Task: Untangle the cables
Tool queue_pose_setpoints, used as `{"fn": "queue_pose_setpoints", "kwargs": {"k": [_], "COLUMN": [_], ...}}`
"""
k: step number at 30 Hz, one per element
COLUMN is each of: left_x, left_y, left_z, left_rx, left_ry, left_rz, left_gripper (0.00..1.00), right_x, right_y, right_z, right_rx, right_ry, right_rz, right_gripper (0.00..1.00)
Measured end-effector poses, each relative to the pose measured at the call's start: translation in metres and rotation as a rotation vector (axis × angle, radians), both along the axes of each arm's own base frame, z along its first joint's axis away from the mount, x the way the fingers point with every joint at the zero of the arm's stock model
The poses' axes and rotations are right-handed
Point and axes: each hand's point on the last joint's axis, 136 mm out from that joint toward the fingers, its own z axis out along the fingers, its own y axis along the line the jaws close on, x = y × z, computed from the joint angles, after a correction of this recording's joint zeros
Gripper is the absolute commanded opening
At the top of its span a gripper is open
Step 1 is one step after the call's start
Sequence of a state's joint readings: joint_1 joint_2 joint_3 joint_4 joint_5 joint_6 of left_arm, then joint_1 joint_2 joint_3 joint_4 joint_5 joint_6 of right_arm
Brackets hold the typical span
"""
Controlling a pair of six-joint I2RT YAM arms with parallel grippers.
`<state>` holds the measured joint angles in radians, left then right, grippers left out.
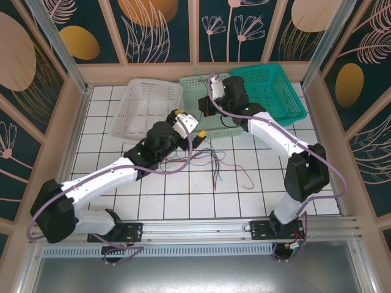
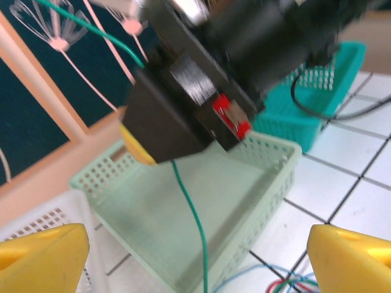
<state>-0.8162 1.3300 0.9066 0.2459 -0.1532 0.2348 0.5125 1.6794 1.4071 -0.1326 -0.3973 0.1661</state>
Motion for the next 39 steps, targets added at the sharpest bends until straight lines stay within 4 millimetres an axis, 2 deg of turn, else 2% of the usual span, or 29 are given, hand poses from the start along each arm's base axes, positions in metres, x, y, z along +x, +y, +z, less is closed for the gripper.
{"fn": "queue_pose_setpoints", "kwargs": {"k": [5,11,15,18,20,21,24,25,27,29,32,39], "left_x": [0.011,0.020,0.030,0.040,0.041,0.041,0.041,0.040,0.039,0.039,0.040,0.065], "left_y": [-0.002,0.004,0.001,-0.001,0.000,0.000,-0.002,-0.004,-0.004,-0.002,0.006,0.048], "left_z": [-0.033,-0.046,-0.052,-0.050,-0.050,-0.049,-0.048,-0.048,-0.047,-0.048,-0.047,-0.030], "left_rx": [0.049,0.058,0.062,0.044,0.038,0.032,0.016,0.011,-0.001,-0.008,-0.030,-0.123], "left_ry": [0.092,0.130,0.156,0.168,0.172,0.173,0.180,0.182,0.188,0.193,0.204,0.204], "left_rz": [0.004,0.028,0.057,0.081,0.083,0.084,0.076,0.070,0.068,0.073,0.094,0.259], "left_gripper": [0.88,0.85,0.77,0.64,0.45,0.33,0.14,0.11,0.07,0.04,0.00,0.00], "right_x": [-0.013,-0.030,-0.040,-0.050,-0.054,-0.055,-0.057,-0.056,-0.054,-0.051,-0.048,-0.049], "right_y": [0.000,-0.004,-0.003,-0.005,-0.006,-0.007,-0.012,-0.014,-0.020,-0.027,-0.035,-0.058], "right_z": [0.013,0.033,0.040,0.041,0.042,0.042,0.041,0.040,0.038,0.036,0.037,0.035], "right_rx": [0.034,0.098,0.141,0.159,0.164,0.165,0.171,0.176,0.182,0.183,0.182,0.176], "right_ry": [-0.005,0.003,0.017,0.037,0.042,0.041,0.049,0.056,0.070,0.074,0.067,0.052], "right_rz": [0.037,0.069,0.095,0.110,0.113,0.112,0.101,0.092,0.070,0.045,0.012,-0.058], "right_gripper": [0.00,0.00,0.00,0.00,0.00,0.02,0.12,0.21,0.48,0.63,0.75,0.78]}}
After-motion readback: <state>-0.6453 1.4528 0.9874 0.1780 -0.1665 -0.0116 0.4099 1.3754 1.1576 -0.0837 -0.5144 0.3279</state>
